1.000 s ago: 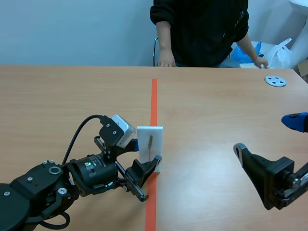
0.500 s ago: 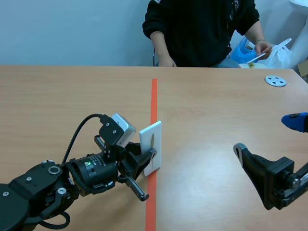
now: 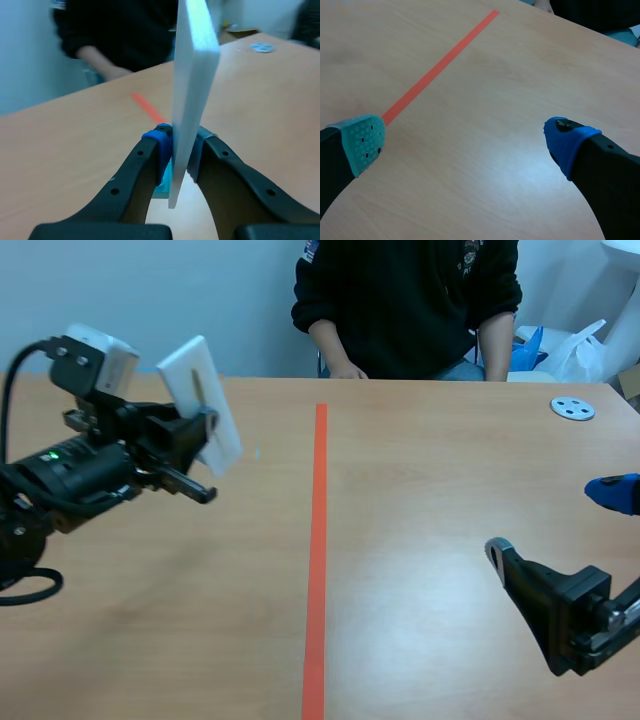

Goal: Sort the leaf by its shape. The table is split by an orange tape line. A compound leaf with several leaflets goes to the left side, a simple leaf with one blade goes to the right side. Return to the home posture when a red brick is placed on the table.

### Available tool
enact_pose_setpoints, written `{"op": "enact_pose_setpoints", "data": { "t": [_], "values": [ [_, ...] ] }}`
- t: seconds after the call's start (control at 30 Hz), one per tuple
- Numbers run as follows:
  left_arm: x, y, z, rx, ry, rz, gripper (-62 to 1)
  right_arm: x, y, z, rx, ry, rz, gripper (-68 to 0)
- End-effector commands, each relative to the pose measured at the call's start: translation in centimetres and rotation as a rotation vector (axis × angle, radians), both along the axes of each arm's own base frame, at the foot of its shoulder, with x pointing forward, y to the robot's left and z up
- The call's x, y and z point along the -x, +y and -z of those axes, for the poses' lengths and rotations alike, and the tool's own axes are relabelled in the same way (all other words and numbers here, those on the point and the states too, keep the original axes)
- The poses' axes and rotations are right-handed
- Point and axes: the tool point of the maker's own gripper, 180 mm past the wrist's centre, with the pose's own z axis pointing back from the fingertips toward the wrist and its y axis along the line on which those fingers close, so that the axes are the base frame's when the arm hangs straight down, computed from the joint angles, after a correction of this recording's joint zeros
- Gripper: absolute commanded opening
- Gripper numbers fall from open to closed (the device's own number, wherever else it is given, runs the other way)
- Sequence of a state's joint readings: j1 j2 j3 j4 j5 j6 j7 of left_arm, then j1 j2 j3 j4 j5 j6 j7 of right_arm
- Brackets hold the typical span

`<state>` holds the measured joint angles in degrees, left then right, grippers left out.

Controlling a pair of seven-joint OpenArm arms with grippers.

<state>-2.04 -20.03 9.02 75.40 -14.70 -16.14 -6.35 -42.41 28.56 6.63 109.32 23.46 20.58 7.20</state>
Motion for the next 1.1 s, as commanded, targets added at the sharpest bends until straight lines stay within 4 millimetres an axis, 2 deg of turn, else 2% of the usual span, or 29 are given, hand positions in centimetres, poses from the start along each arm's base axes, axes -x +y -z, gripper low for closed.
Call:
{"op": "enact_pose_setpoints", "data": {
  "t": [0.0,0.13,0.27,0.67,0.83,1.07],
  "values": [
    [-0.8,2.4,-0.6,-0.014,-0.015,-0.063,-57.8,-0.5,0.1,-1.1,-0.009,-0.039,-0.003,0.4],
    [-1.9,7.6,-2.0,-0.032,-0.027,-0.206,-57.7,-0.5,0.1,-1.1,-0.009,-0.039,-0.003,0.4],
    [-2.3,11.0,-2.1,-0.033,-0.017,-0.276,-57.7,-0.5,0.1,-1.1,-0.009,-0.039,-0.003,0.4],
    [-3.0,19.6,4.3,0.083,0.147,-0.517,-57.7,-0.5,0.1,-1.1,-0.009,-0.039,-0.003,0.4],
    [-2.3,21.6,5.9,0.096,0.151,-0.578,-57.7,-0.5,0.1,-1.1,-0.009,-0.039,-0.003,0.4],
    [-1.5,22.1,7.5,0.103,0.168,-0.602,-57.7,-0.5,0.1,-1.1,-0.009,-0.039,-0.003,0.4]
  ]
}}
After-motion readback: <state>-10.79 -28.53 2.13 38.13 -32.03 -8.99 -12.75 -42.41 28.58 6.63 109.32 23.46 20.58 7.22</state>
